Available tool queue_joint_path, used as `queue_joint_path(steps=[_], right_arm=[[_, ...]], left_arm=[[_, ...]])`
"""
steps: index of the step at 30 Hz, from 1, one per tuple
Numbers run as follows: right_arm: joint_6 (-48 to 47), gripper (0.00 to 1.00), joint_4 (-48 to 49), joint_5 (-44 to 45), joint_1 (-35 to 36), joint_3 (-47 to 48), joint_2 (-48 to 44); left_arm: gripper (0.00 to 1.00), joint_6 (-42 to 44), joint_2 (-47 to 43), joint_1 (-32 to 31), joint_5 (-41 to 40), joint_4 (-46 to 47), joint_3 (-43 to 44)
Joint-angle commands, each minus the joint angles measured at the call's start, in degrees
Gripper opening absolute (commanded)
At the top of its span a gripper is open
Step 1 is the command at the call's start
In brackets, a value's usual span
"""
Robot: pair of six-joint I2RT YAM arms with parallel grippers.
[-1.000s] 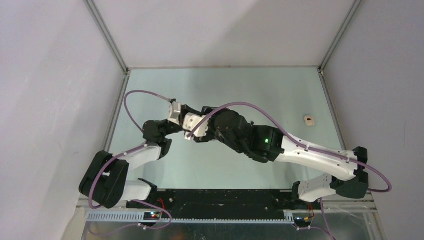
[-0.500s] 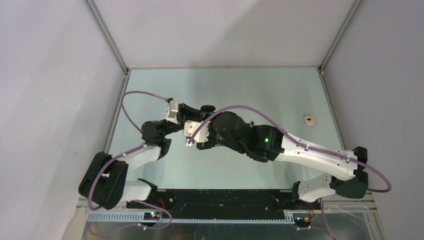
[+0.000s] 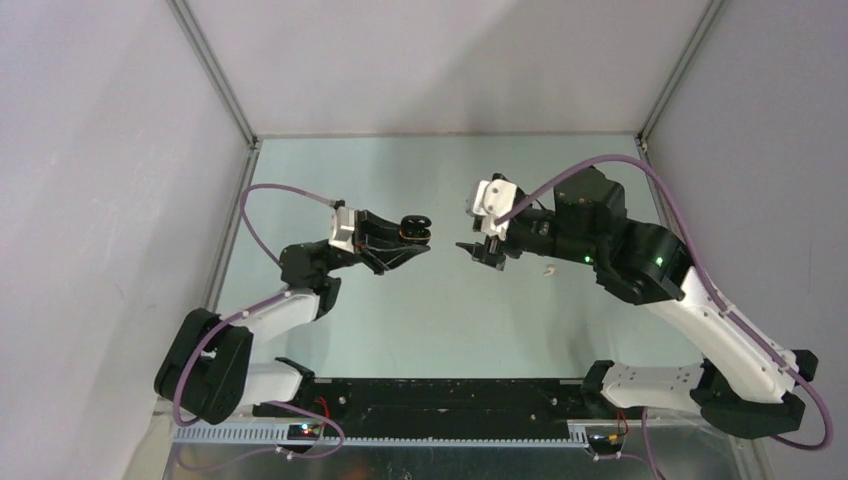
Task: Insert the wireless bluetooth earbuds into the charging case
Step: Place the earbud in the charging case, then pick up the earbud from the center of the board.
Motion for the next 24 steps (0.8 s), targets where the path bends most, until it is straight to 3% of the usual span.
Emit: queue_joint_path(steps=[1,4,8,11,13,18,24], right_arm=[[0.09,0.71,2.61,-4.99,-2.34,-5.27,-1.01],[-1.41,0.75,7.15,-2.72,-6.09,-9.86,-1.61],[-0.41,0.80,11.88,-7.99,-18.64,-12.62,-0.17],[0.50,0.81,13.15,-13.84,-29.66,-12.81,5.01],[-0.80,0.82,12.52,-13.94,-33.37,-12.78,9.63],[-2.29,0.79,8.92,-9.84,-37.29,-9.50,23.75],[8.84,0.70,0.50,-9.71,-41.51,0.06,39.81]], left_arm=[[0.00,1.66,-2.04,0.26,3.05,3.66,1.05],[0.00,1.93,-2.55,0.25,4.16,3.22,1.01],[0.00,3.00,-3.22,0.20,4.60,2.03,0.70],[0.00,3.27,-3.15,0.27,4.63,1.76,0.60],[0.00,3.26,-2.87,0.20,4.59,1.71,0.61],[0.00,3.40,-2.04,-0.20,4.60,1.85,0.67],[0.00,3.23,-1.59,-0.78,4.58,1.88,0.87]])
